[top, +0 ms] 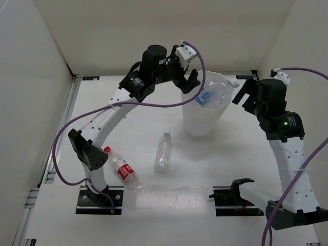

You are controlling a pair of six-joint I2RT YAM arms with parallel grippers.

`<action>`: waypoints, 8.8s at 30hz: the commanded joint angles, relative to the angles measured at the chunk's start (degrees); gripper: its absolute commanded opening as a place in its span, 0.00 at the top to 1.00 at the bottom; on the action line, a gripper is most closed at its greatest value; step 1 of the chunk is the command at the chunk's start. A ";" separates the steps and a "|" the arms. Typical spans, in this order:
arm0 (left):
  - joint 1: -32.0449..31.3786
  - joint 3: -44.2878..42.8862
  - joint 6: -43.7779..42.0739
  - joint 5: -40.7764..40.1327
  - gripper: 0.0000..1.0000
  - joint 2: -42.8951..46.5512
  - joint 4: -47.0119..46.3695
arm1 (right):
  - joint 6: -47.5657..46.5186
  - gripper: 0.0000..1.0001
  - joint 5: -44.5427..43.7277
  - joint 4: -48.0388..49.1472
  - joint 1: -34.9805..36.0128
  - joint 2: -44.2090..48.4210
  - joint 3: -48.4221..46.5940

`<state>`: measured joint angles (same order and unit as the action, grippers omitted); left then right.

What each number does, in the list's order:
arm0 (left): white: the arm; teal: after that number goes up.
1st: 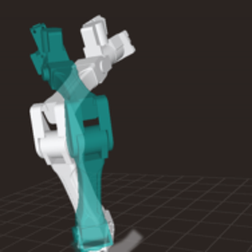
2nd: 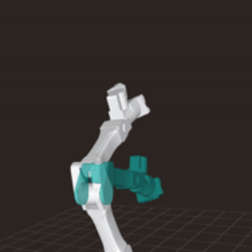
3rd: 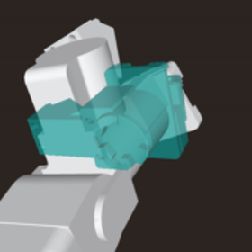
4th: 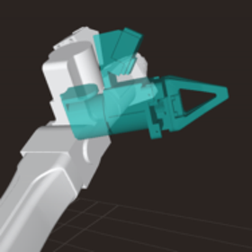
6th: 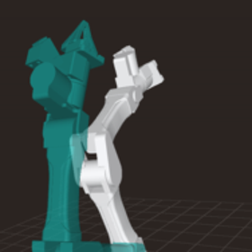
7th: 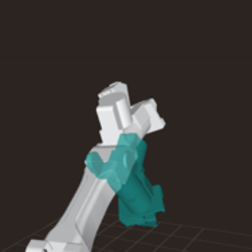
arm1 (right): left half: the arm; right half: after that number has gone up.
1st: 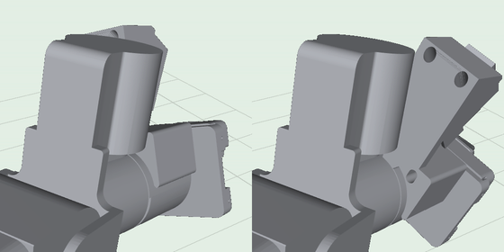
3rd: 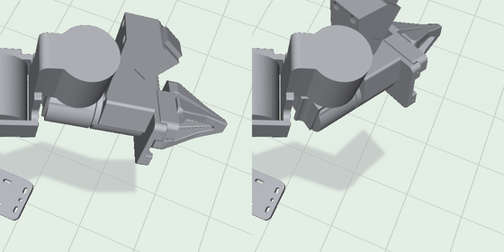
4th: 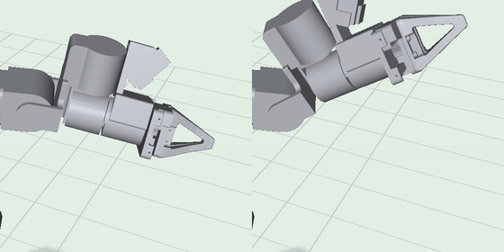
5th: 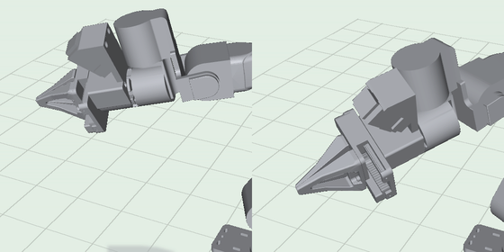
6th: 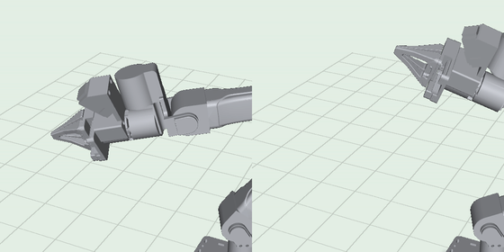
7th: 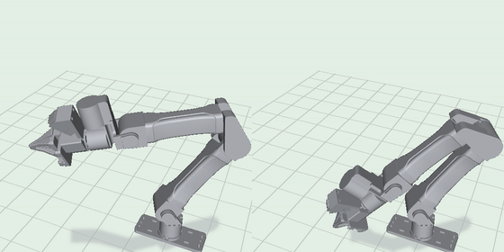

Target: Put the plastic bottles in the bin

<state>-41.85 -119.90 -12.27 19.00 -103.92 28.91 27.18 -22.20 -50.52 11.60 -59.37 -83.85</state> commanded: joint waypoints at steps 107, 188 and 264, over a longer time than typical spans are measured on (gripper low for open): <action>3.53 -18.36 13.68 20.53 0.90 -11.83 -4.21 | 3.58 0.01 -6.98 -2.30 8.71 0.14 6.07; 5.27 42.75 31.36 -17.59 0.90 15.49 10.64 | -2.31 0.01 -12.17 1.22 7.65 -2.68 7.65; 35.06 65.10 2.96 -31.75 0.00 45.54 2.90 | -0.46 0.01 7.32 -3.79 -22.39 -8.39 17.14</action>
<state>-10.74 -60.03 -12.14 -15.38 -64.12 30.24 28.40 -22.65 -56.12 -7.07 -66.41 -69.41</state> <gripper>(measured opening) 0.998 0.989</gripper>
